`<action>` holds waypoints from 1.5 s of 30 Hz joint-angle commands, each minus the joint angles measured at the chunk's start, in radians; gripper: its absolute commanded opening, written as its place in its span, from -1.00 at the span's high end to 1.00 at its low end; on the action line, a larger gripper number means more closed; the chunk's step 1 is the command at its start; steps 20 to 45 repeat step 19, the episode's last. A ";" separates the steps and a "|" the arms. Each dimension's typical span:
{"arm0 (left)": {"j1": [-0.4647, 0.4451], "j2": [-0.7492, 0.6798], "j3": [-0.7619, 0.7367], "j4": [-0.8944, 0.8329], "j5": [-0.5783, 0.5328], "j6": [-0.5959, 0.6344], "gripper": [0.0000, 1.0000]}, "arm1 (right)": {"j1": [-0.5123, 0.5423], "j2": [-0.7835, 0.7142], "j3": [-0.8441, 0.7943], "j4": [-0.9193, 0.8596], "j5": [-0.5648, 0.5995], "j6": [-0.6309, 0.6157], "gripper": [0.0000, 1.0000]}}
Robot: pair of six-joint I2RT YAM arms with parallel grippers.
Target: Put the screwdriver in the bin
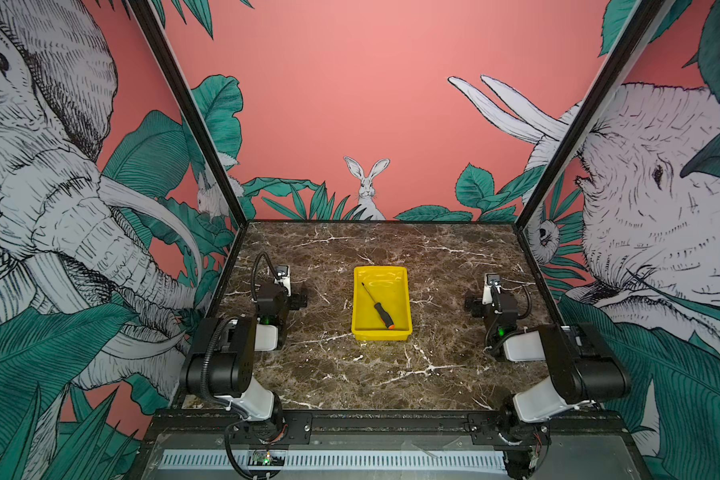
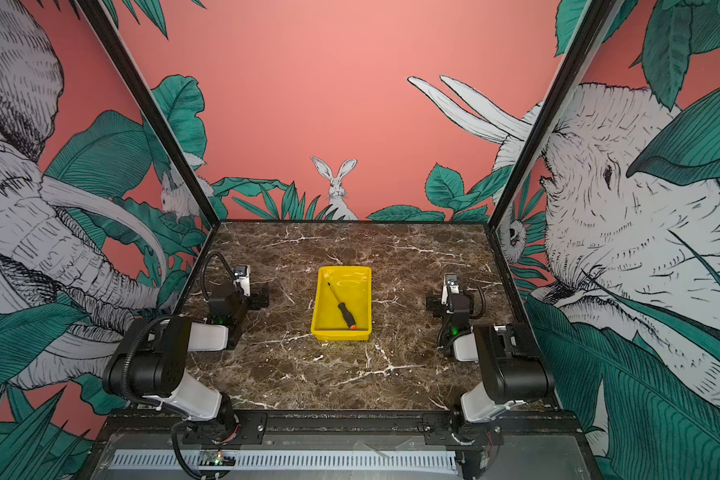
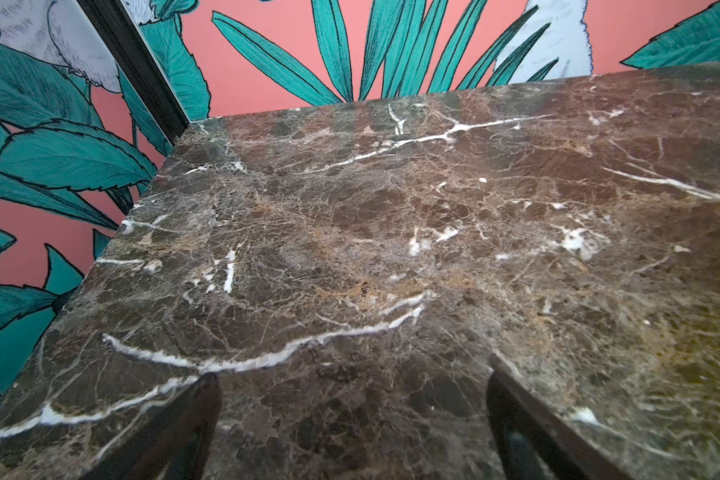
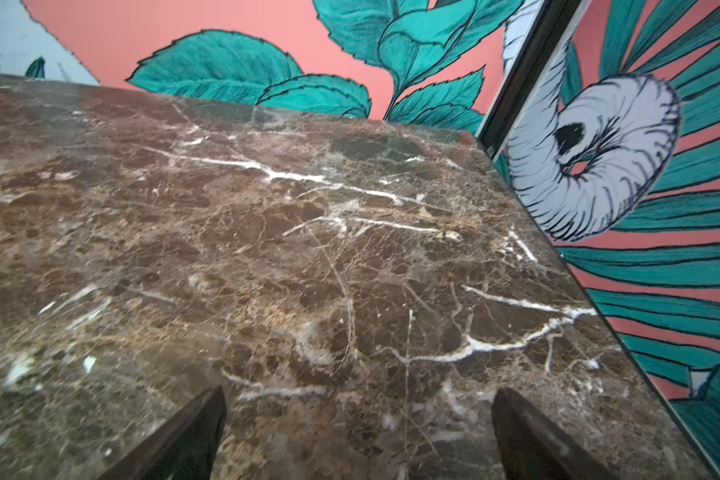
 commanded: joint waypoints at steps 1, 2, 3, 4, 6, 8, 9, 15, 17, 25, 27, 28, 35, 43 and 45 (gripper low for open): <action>0.000 -0.018 0.005 0.002 -0.004 0.005 -0.99 | -0.001 0.002 0.048 -0.031 0.161 0.047 -0.98; 0.001 -0.018 0.005 0.003 -0.004 0.005 -0.99 | -0.002 0.003 0.035 -0.002 0.160 0.043 -0.98; 0.001 -0.018 0.005 0.003 -0.005 0.005 -0.99 | -0.001 0.006 0.028 0.019 0.159 0.039 -0.98; 0.000 -0.019 0.005 0.003 -0.004 0.006 -0.99 | -0.001 0.003 0.025 0.017 0.158 0.040 -0.98; 0.000 -0.018 0.005 0.002 -0.005 0.004 -0.99 | 0.001 0.005 0.038 0.003 0.145 0.034 -0.99; 0.000 -0.018 0.006 0.002 -0.003 0.004 -0.99 | 0.001 0.005 0.055 -0.033 0.107 0.019 -0.98; 0.001 -0.018 0.005 0.002 -0.005 0.005 -0.99 | 0.000 0.005 0.049 -0.023 0.099 0.018 -0.98; -0.006 -0.016 0.019 -0.021 0.006 0.018 -0.99 | -0.001 0.006 0.057 -0.037 0.095 0.019 -0.98; -0.006 -0.015 0.019 -0.020 0.005 0.018 -0.99 | -0.001 0.005 0.057 -0.037 0.096 0.020 -0.98; -0.005 -0.015 0.019 -0.020 0.005 0.019 -0.99 | 0.000 0.005 0.056 -0.033 0.098 0.018 -0.98; -0.005 -0.015 0.019 -0.020 0.005 0.019 -0.99 | 0.000 0.005 0.056 -0.033 0.098 0.018 -0.98; -0.005 -0.015 0.019 -0.020 0.005 0.019 -0.99 | 0.000 0.005 0.056 -0.033 0.098 0.018 -0.98; -0.005 -0.015 0.019 -0.020 0.005 0.019 -0.99 | 0.000 0.005 0.056 -0.033 0.098 0.018 -0.98; -0.005 -0.015 0.019 -0.020 0.005 0.019 -0.99 | 0.000 0.005 0.056 -0.033 0.098 0.018 -0.98; -0.005 -0.015 0.019 -0.020 0.005 0.019 -0.99 | 0.000 0.005 0.056 -0.033 0.098 0.018 -0.98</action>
